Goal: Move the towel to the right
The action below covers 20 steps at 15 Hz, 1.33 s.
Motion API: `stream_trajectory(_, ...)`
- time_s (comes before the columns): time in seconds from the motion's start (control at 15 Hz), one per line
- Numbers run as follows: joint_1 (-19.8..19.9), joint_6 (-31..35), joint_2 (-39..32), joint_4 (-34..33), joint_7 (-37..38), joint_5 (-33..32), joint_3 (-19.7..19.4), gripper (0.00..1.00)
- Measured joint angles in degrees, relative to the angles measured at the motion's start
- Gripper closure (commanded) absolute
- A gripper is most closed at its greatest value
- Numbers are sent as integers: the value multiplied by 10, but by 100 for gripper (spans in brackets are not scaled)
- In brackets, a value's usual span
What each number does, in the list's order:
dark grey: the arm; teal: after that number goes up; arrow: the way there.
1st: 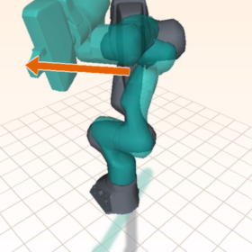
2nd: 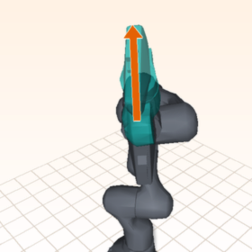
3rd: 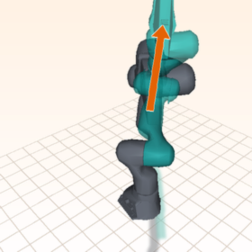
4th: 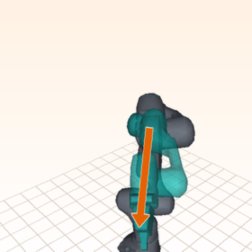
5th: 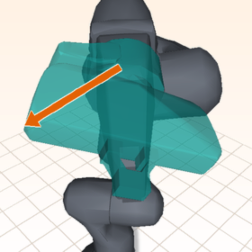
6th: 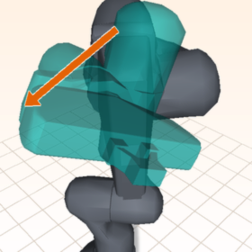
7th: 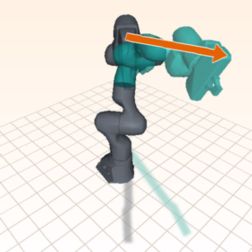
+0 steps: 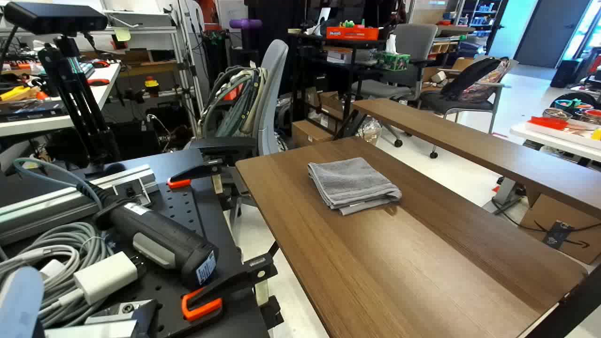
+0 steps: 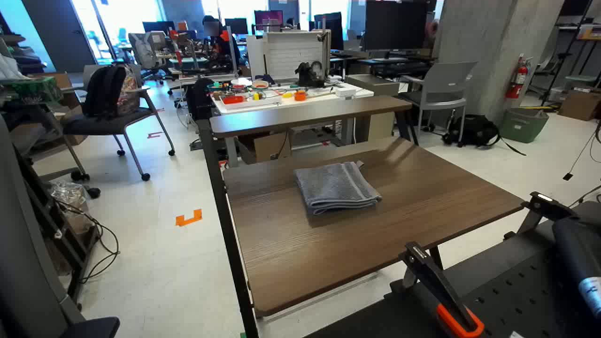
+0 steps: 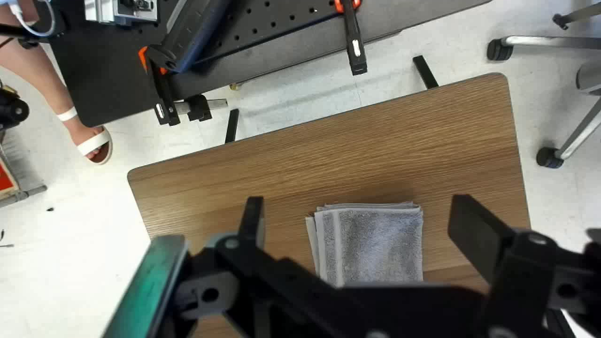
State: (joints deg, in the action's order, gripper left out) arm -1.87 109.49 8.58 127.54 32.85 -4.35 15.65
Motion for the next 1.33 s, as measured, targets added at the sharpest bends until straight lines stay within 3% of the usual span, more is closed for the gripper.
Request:
stream_trajectory(1.0, -5, 2, -1, 0, 1, 1, -5, 0)
stream_trajectory(1.33, -9, 58, -56, -35, 12, 30, -19, 0)
